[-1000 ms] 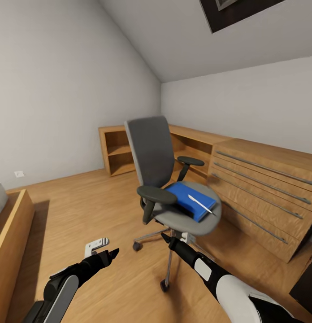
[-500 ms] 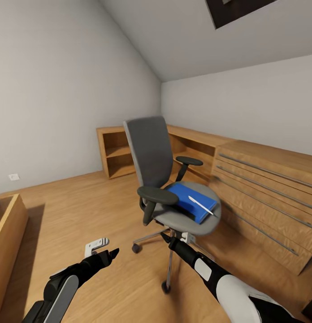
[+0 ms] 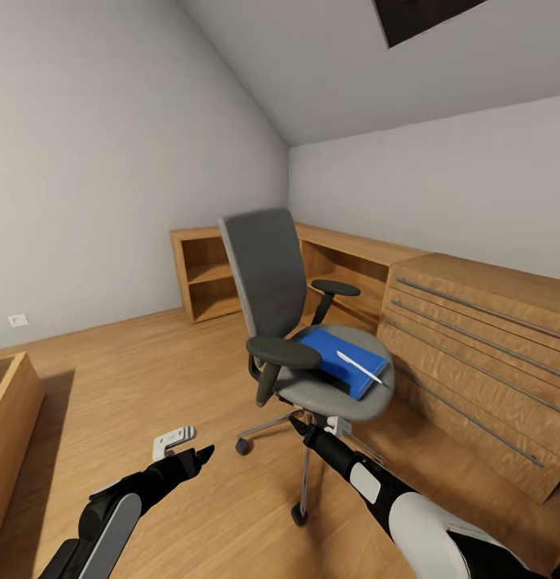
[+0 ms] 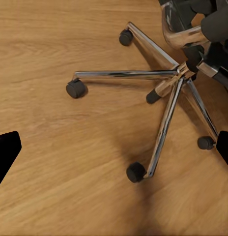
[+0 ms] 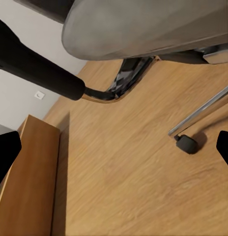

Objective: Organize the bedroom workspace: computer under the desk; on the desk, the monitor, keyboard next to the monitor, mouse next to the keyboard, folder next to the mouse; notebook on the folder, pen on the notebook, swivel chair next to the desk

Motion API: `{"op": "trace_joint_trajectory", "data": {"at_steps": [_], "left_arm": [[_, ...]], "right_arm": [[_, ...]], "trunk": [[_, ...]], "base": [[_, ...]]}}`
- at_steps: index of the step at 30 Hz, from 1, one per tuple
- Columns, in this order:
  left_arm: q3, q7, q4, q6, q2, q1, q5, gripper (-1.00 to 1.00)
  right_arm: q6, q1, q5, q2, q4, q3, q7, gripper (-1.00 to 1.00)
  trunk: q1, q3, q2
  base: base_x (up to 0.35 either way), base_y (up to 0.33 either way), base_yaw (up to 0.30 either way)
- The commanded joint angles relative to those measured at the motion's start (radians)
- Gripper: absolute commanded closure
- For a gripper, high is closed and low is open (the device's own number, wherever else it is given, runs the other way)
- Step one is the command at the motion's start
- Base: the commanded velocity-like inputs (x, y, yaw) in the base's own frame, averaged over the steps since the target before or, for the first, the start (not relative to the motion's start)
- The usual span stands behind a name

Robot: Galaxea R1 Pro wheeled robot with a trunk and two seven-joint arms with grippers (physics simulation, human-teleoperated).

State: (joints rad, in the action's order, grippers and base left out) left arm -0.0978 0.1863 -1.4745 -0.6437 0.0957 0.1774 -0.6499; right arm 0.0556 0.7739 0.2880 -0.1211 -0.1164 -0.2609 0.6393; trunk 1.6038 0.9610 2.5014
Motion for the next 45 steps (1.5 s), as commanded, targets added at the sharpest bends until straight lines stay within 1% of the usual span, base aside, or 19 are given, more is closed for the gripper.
{"op": "trace_joint_trajectory", "data": {"at_steps": [1,13,21,26,39,40,45], "left_arm": [[-0.002,0.01,-0.001,-0.002,0.001,0.001,-0.011,-1.0],[-0.002,0.01,-0.001,-0.002,0.0,0.001,-0.011,-1.0],[-0.002,0.01,-0.001,-0.002,0.001,0.001,-0.011,-1.0],[-0.001,0.01,-0.001,-0.003,0.001,0.001,-0.011,-1.0],[0.001,0.011,-0.001,-0.003,0.001,0.001,-0.011,-1.0],[0.001,0.012,-0.001,-0.002,0.001,0.001,-0.011,-1.0],[0.002,0.012,-0.001,-0.001,0.001,0.001,-0.01,-1.0]], "right_arm": [[0.003,0.001,-0.002,0.0,0.001,-0.006,0.003,-1.0],[0.004,0.001,-0.006,-0.005,0.002,-0.004,0.003,-1.0],[0.005,0.001,-0.01,-0.015,0.031,0.001,0.002,-1.0],[0.006,0.001,-0.01,-0.017,0.034,0.001,0.001,-1.0],[0.007,0.001,-0.012,-0.019,0.035,0.002,0.002,-1.0],[0.01,0.001,-0.022,-0.025,0.035,0.002,0.001,-1.0],[0.012,0.001,-0.081,-0.033,0.034,0.003,0.003,-1.0]], "trunk": [[0.0,0.001,0.0],[0.0,0.002,0.0],[0.0,0.002,0.0],[0.0,0.002,0.0],[0.0,0.002,0.0],[0.0,0.002,0.0],[0.0,0.002,0.0]], "base": [[0.002,0.0,-0.019],[0.099,0.0,-0.004],[0.004,0.0,0.018],[0.0,0.0,0.185],[0.0,0.0,0.268],[0.0,0.0,0.241],[0.0,0.0,0.102]]}}
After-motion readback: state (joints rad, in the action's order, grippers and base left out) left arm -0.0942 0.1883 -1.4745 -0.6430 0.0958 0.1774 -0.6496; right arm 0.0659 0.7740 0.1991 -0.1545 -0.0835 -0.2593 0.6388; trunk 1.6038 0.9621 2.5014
